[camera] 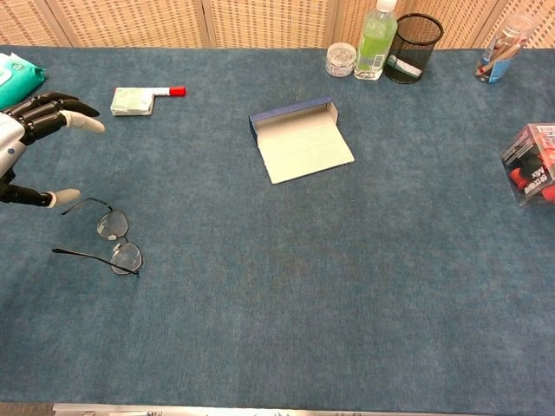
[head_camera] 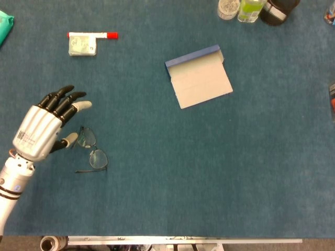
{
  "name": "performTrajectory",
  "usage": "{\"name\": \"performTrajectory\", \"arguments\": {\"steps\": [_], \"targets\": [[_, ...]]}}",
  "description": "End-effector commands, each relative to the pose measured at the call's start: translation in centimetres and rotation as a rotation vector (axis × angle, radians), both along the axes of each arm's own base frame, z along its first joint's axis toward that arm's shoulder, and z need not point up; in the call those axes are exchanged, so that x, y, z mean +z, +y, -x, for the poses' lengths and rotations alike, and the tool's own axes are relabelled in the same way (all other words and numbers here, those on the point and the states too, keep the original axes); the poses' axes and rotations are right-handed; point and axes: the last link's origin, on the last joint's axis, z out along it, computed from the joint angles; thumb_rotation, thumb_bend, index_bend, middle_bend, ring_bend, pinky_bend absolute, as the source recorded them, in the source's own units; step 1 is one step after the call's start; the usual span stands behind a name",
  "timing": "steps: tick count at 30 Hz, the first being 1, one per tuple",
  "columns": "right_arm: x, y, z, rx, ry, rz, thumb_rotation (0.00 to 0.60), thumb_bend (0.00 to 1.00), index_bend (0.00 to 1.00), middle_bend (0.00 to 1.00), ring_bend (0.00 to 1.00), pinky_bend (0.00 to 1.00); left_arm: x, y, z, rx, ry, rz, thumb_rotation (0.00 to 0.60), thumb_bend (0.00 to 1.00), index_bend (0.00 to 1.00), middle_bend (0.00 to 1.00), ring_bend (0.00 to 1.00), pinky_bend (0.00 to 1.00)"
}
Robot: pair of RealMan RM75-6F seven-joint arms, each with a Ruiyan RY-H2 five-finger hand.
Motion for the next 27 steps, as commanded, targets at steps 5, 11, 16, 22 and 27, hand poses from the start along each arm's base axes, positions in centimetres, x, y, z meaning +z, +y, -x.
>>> {"name": "performTrajectory", "arguments": {"steps": [5, 11, 16, 22, 27], "targets": [[0.1, 0.1, 0.0, 0.001, -0.002, 0.004, 0.600, 0.34, 0.57, 0.46, 0.25, 0.33, -0.7, -0.2, -0.1, 0.002, 0.004, 0.033, 0.600, 0.09, 0.26, 0.21, 0.13, 0.26], [0.2, 0.1, 0.0, 0.000, -0.004, 0.006, 0.600, 0.34, 0.57, 0.46, 0.25, 0.33, -1.2, -0.2, -0.1, 0.000, 0.008, 0.045, 0.600, 0.09, 0.26, 0.21, 0.13, 0.26], [0.2, 0.1, 0.0, 0.001, -0.005, 0.007, 0.600, 0.34, 0.57, 0.46, 0.25, 0.33, -1.6, -0.4, 0.0, 0.001, 0.015, 0.057, 0.600, 0.09, 0.26, 0.21, 0.13, 0.26], [0.2, 0.2, 0.0, 0.003, -0.005, 0.007, 0.600, 0.34, 0.57, 0.46, 0.25, 0.33, -2.2, -0.6, 0.1, -0.002, 0.024, 0.073, 0.600, 0.09, 0.26, 0.21, 0.13, 0.26], [0.3, 0.2, 0.0, 0.003, -0.006, 0.007, 0.600, 0.34, 0.57, 0.46, 0.25, 0.33, -2.6, -0.7, 0.2, -0.006, 0.035, 0.082, 0.600, 0.09, 0.26, 0.21, 0.13, 0.26]]}}
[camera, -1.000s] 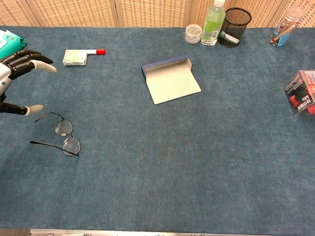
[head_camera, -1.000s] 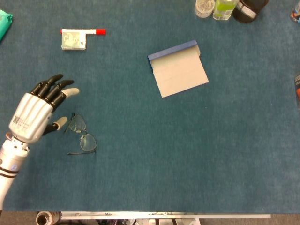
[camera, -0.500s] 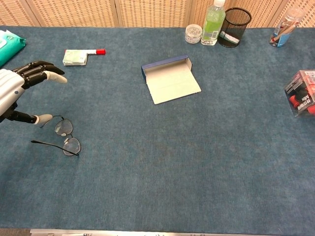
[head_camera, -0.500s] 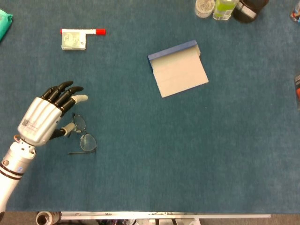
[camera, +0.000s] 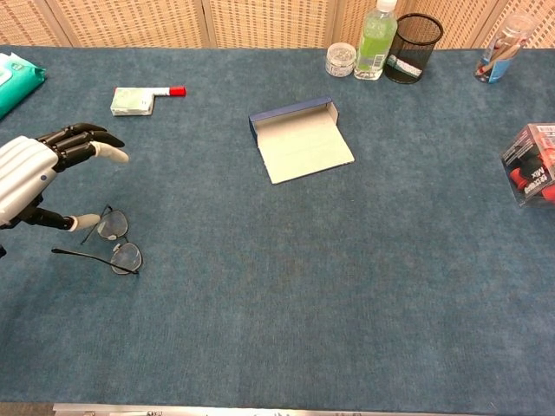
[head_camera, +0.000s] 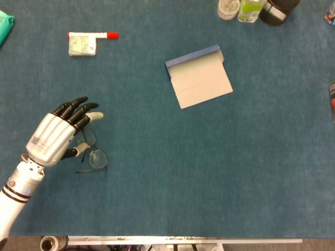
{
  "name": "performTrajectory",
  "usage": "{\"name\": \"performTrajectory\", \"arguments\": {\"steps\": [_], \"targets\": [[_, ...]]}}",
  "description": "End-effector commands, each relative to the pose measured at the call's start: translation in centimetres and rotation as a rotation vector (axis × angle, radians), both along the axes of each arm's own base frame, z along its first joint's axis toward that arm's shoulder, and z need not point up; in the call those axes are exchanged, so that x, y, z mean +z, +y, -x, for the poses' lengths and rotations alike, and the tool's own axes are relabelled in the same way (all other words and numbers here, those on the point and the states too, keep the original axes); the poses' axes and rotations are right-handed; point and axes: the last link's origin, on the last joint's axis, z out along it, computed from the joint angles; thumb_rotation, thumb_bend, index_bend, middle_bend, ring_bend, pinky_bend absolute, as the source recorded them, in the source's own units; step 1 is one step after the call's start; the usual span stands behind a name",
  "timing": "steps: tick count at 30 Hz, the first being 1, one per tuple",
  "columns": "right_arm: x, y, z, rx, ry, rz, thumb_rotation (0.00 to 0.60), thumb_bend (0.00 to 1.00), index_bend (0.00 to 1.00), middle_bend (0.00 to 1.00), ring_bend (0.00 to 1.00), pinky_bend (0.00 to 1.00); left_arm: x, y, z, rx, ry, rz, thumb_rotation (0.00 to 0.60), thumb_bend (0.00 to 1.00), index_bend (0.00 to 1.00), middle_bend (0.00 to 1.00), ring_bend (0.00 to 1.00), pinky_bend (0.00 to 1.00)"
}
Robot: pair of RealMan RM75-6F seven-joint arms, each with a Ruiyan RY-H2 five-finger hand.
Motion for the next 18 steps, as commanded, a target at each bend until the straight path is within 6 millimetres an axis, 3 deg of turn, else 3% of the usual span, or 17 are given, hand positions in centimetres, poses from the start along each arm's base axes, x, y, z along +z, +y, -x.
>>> {"name": "performTrajectory", "arguments": {"steps": [1, 18], "targets": [[0.0, 0.0, 0.0, 0.000, 0.000, 0.000, 0.600, 0.34, 0.57, 0.46, 0.25, 0.33, -0.2, -0.1, 0.0, -0.001, 0.005, 0.004, 0.600, 0.09, 0.26, 0.21, 0.13, 0.26], [0.3, 0.0, 0.1, 0.001, -0.006, 0.006, 0.600, 0.34, 0.57, 0.46, 0.25, 0.33, -1.7, -0.2, 0.2, -0.007, 0.047, 0.038, 0.600, 0.09, 0.26, 0.21, 0.13, 0.26]]}}
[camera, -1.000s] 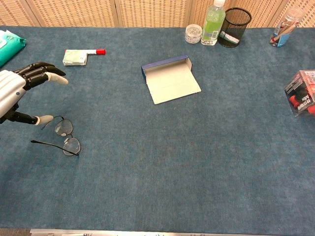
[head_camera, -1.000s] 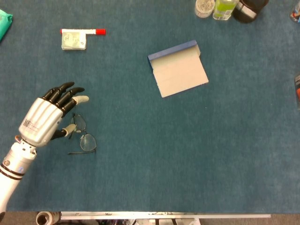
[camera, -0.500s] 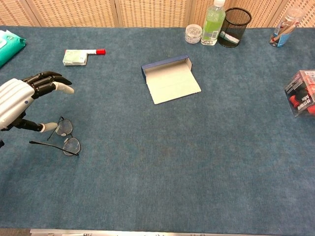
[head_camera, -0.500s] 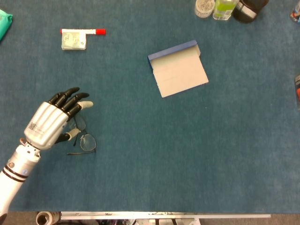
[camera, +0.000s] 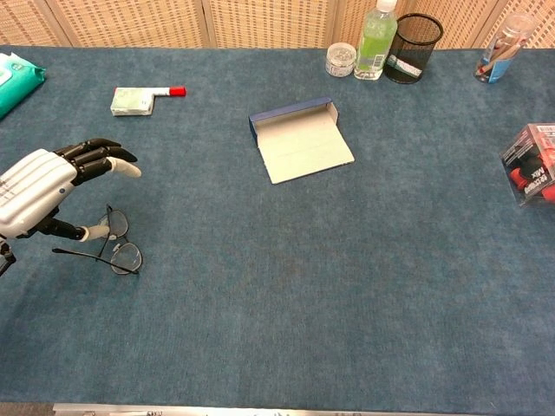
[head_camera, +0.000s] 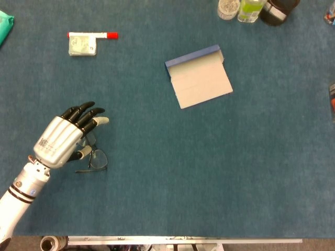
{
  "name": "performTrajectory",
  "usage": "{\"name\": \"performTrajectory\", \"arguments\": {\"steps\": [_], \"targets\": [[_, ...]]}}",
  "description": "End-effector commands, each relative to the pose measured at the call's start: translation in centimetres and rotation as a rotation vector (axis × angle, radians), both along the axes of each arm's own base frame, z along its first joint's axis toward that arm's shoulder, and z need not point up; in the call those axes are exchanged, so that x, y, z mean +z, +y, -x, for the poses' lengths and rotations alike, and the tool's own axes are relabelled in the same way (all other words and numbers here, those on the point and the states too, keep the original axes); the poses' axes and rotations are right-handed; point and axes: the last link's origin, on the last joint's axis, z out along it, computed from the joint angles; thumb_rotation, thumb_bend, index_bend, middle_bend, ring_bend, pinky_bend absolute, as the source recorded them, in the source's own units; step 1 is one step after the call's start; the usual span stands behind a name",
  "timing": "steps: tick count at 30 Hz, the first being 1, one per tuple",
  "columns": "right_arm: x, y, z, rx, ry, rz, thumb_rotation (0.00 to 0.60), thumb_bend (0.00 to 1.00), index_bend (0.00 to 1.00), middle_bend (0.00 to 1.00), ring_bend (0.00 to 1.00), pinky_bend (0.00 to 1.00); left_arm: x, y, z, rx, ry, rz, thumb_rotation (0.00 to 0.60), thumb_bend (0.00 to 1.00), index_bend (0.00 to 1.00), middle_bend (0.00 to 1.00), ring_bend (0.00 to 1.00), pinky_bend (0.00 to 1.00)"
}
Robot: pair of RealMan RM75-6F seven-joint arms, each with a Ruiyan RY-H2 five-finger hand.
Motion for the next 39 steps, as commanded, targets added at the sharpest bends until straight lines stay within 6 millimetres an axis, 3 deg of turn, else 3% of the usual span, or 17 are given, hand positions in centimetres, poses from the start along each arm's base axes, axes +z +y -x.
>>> {"name": "performTrajectory", "arguments": {"steps": [1, 23, 39], "targets": [[0.0, 0.0, 0.0, 0.000, -0.001, 0.001, 0.600, 0.34, 0.57, 0.46, 0.25, 0.33, -0.2, 0.0, 0.1, -0.002, 0.007, 0.003, 0.600, 0.09, 0.26, 0.21, 0.13, 0.26], [0.2, 0.1, 0.0, 0.000, -0.004, 0.007, 0.600, 0.34, 0.57, 0.46, 0.25, 0.33, -1.6, 0.0, 1.2, 0.016, 0.044, 0.028, 0.600, 0.09, 0.26, 0.21, 0.13, 0.26], [0.1, 0.1, 0.0, 0.003, -0.002, 0.004, 0.600, 0.34, 0.57, 0.46, 0.25, 0.33, 0.7, 0.5, 0.0, -0.013, -0.016, -0.048, 0.600, 0.09, 0.26, 0.21, 0.13, 0.26]]}}
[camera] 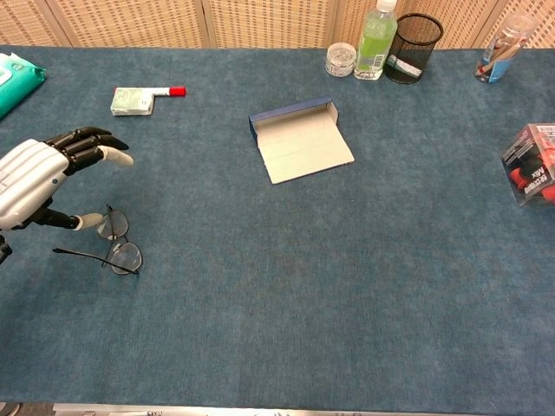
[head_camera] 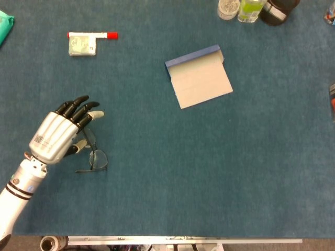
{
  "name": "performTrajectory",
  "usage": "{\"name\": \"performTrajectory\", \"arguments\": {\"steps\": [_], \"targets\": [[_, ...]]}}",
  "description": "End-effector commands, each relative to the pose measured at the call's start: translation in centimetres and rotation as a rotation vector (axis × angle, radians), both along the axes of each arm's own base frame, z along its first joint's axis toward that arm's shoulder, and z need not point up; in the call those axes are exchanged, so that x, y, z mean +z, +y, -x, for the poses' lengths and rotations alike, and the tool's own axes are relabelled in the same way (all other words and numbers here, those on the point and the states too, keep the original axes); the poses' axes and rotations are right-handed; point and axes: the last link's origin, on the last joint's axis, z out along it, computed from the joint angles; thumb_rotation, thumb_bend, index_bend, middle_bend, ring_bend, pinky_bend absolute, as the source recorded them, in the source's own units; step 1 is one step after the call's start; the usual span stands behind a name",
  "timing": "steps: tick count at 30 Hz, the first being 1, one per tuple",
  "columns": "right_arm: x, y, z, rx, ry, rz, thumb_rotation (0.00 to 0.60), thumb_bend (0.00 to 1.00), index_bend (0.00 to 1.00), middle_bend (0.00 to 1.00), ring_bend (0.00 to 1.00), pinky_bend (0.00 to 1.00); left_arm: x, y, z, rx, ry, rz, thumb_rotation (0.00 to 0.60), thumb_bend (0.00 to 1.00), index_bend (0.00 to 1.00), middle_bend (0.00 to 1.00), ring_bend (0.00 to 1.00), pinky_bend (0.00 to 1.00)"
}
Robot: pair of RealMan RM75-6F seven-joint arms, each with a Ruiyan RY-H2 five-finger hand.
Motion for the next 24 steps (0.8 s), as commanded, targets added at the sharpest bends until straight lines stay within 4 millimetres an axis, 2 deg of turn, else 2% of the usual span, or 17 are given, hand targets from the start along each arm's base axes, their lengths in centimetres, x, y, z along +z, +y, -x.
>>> {"name": "performTrajectory", "arguments": {"steps": [1, 9, 15, 24], "targets": [[0.0, 0.0, 0.0, 0.000, 0.001, -0.001, 0.600, 0.34, 0.57, 0.46, 0.25, 0.33, 0.0, -0.3, -0.3, -0.010, -0.014, 0.017, 0.600, 0.09, 0.26, 0.21, 0.13, 0.26], [0.0, 0.0, 0.0, -0.002, 0.000, -0.001, 0.600, 0.34, 0.57, 0.46, 0.25, 0.33, -0.9, -0.8, -0.4, -0.014, -0.005, 0.068, 0.600, 0.08, 0.26, 0.21, 0.13, 0.26], [0.1, 0.0, 0.0, -0.002, -0.004, 0.001, 0.600, 0.34, 0.57, 0.46, 0.25, 0.33, -1.3, -0.7, -0.3, -0.007, -0.005, 0.079, 0.600, 0.03, 0.25, 0.20, 0.13, 0.26], [0.1, 0.0, 0.0, -0.002, -0.007, 0.001, 0.600, 0.34, 0.57, 0.46, 0.25, 0.33, -1.4, -0.2, 0.0, -0.013, -0.026, 0.088, 0.600, 0.00, 0.22, 0.12, 0.13, 0.25]]}}
